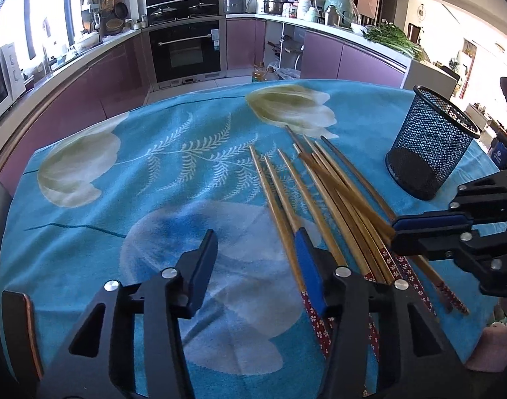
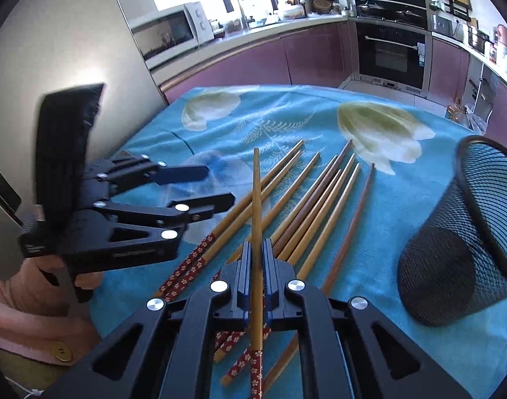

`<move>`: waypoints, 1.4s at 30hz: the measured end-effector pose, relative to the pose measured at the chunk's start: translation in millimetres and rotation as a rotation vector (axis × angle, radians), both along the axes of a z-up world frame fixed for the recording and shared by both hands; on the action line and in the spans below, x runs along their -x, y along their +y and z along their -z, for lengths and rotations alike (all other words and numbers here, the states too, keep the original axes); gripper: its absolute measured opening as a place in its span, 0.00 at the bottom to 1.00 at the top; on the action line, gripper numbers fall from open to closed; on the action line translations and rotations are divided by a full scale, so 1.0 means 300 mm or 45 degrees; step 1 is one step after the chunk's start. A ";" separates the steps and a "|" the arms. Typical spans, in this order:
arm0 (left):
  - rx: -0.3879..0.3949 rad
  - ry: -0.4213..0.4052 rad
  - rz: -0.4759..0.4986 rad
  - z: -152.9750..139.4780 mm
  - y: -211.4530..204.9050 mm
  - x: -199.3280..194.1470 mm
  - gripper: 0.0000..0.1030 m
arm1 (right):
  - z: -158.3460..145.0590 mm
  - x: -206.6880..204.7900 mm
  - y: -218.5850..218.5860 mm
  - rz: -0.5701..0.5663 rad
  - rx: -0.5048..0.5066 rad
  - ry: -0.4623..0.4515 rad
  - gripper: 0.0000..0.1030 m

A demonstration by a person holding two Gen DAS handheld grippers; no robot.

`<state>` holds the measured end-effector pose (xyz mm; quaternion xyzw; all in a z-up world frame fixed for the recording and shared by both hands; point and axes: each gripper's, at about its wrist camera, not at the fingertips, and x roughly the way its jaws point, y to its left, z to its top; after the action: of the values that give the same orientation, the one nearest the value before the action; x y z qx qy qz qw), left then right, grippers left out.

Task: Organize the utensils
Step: 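Lift the chopstick upright with the right gripper while the left gripper grasps another chopstick, then carry both chopsticks over the black mesh cup and open both grippers to drop them in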

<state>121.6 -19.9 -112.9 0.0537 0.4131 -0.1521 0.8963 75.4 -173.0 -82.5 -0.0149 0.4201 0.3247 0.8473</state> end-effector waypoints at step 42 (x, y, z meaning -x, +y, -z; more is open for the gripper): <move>0.402 -0.323 0.140 -0.477 -0.049 0.091 0.08 | -0.434 0.110 -0.387 0.244 -0.284 -0.506 0.05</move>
<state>94.2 -34.6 30.1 -0.0460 0.2645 -0.2556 0.9288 42.4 -289.0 47.7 0.0550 0.2064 0.2780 0.9365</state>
